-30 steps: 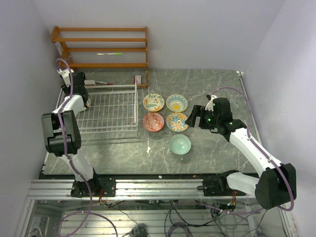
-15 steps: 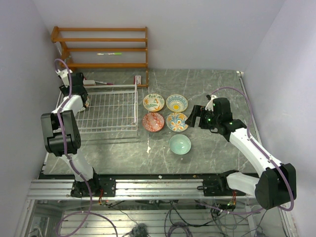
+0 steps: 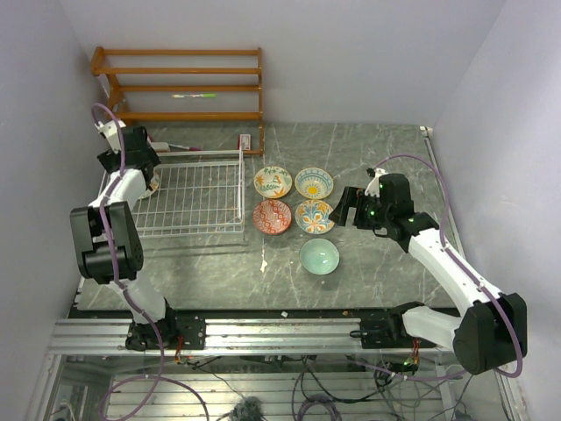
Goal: Load the bowls into the dish rack
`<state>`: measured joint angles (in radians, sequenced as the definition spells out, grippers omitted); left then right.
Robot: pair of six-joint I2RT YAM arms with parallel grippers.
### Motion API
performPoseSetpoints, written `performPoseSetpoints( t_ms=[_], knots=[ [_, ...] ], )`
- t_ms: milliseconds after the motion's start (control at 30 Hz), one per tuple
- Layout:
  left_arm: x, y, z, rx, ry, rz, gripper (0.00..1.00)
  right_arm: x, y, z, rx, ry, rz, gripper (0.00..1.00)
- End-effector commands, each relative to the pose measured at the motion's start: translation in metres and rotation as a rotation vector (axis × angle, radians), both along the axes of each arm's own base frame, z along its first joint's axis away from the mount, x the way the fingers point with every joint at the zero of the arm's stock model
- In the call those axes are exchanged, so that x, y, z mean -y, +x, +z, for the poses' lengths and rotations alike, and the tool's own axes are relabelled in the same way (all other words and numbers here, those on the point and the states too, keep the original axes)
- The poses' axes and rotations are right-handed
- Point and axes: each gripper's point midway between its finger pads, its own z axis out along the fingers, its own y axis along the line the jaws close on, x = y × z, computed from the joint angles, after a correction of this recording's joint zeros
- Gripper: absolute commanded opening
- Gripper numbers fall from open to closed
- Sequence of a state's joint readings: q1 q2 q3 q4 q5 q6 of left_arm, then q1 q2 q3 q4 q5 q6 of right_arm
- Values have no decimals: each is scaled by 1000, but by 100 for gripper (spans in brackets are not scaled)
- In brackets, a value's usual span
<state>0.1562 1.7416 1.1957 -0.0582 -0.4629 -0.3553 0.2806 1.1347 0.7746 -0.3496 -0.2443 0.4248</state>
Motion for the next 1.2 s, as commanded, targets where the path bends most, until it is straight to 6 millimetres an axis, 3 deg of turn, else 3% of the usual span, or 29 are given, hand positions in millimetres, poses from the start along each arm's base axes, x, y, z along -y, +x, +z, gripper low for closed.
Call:
performPoseSetpoints(
  t_ms=[0, 167, 267, 400, 533, 633, 900, 1000, 1167],
  knots=[
    [14, -1, 40, 108, -44, -36, 99, 4, -1, 8, 28, -7, 3, 91],
    [64, -6, 79, 192, -96, -177, 99, 4, 1, 5, 21, 9, -25, 91],
    [110, -14, 105, 250, -110, -324, 99, 3, 3, 5, 16, 16, -36, 92],
    [206, -41, 128, 312, -114, -595, 99, 8, 10, 16, 53, 17, -84, 92],
    [268, -76, 131, 298, -87, -770, 99, 13, 17, 32, 106, 19, -127, 92],
    [313, -103, 126, 292, -79, -938, 99, 24, 19, 33, 99, -23, -184, 92],
    [404, -166, 102, 233, -41, -1242, 96, 43, 19, 49, 139, -55, -282, 93],
    [429, -177, 78, 148, 30, -1295, 95, 45, 18, 48, 142, -64, -289, 93],
    [453, -170, 32, 8, 144, -1343, 91, 43, 17, 46, 130, -54, -277, 93]
  ],
)
